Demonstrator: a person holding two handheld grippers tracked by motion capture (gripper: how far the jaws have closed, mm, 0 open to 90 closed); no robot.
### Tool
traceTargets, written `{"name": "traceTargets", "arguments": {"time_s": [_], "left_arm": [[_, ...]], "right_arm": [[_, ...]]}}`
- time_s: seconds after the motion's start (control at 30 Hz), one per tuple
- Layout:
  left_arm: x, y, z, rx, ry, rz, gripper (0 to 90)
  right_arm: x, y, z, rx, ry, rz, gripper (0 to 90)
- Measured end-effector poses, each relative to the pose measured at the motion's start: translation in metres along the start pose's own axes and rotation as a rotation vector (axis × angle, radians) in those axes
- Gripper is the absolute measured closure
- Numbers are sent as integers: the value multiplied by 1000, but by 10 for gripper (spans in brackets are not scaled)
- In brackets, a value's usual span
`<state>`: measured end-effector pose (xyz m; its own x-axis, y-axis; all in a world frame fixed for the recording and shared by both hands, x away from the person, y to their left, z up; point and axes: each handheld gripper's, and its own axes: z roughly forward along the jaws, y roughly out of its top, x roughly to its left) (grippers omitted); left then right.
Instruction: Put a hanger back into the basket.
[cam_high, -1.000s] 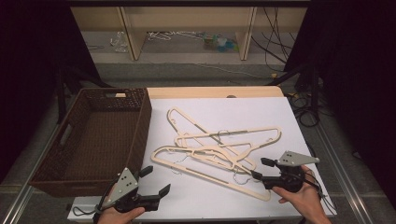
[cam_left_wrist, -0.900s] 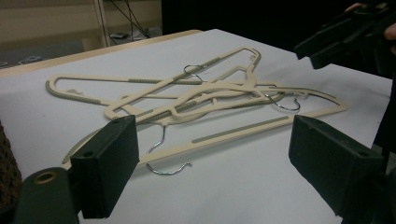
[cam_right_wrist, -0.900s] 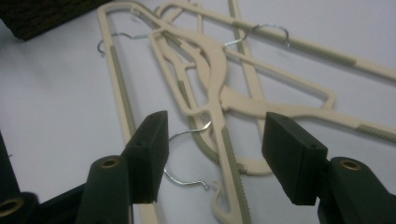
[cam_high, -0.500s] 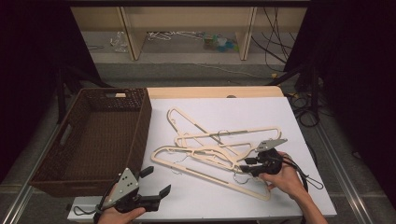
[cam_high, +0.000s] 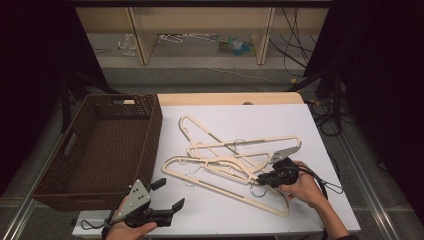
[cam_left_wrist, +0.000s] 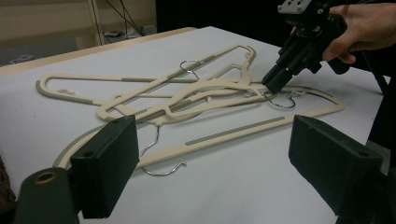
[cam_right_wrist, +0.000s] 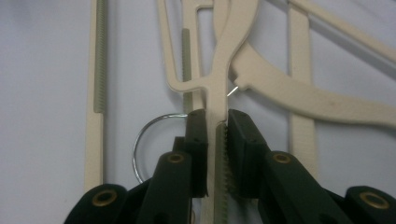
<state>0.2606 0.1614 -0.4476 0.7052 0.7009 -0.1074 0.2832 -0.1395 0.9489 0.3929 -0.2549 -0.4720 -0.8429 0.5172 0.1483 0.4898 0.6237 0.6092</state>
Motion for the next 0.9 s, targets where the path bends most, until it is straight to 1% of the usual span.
{"name": "traceTargets", "arguments": {"time_s": [0.03,0.07,0.1,0.13,0.17,0.2,0.23,0.27,0.3,0.33,0.37,0.43,0.47,0.5,0.53,0.57,0.63,0.67,0.8,0.87,0.9], "left_arm": [[0,0,1,0,-5,7,159],[-1,1,2,10,-5,11,159],[0,1,3,10,-11,30,160],[0,1,3,10,-11,30,160],[-2,2,6,9,-14,16,160],[-3,2,7,18,-9,25,160],[-2,3,10,20,-12,32,160],[-2,4,12,22,-13,32,160],[-2,5,15,27,-15,30,160],[-2,7,20,36,-14,30,160],[-2,9,24,54,-10,44,160],[-2,13,34,69,-11,63,161],[-2,16,41,83,-14,70,162],[-2,18,47,92,-19,65,163],[-2,20,53,101,-18,68,164],[-2,21,57,111,-19,69,167],[-3,24,71,149,-14,67,170],[-3,25,76,167,-12,72,180],[-3,28,102,218,-16,82,196],[1,28,117,270,-6,96,209],[2,29,122,275,6,101,217]], "right_arm": [[1,1,-1,-1,0,-6,794],[1,2,-1,-3,-6,-25,794],[2,2,-2,5,-3,-18,794],[3,3,-2,-9,-6,-34,794],[4,4,-4,-11,-16,-44,794],[4,4,-4,-12,-18,-56,793],[5,5,-8,0,-7,-72,794],[7,6,-11,1,-24,-89,795],[8,7,-12,-9,-34,-90,796],[10,9,-16,1,-40,-101,797],[13,11,-18,-5,-54,-108,797],[16,13,-23,-8,-58,-128,797],[17,14,-26,1,-60,-141,797],[20,14,-28,7,-66,-152,797],[23,14,-30,2,-73,-148,797],[24,14,-31,0,-71,-160,797],[26,13,-34,7,-76,-168,797],[28,12,-36,15,-78,-173,797],[30,10,-38,48,-80,-207,797],[31,11,-39,52,-86,-207,797],[32,12,-40,55,-84,-209,797]]}}
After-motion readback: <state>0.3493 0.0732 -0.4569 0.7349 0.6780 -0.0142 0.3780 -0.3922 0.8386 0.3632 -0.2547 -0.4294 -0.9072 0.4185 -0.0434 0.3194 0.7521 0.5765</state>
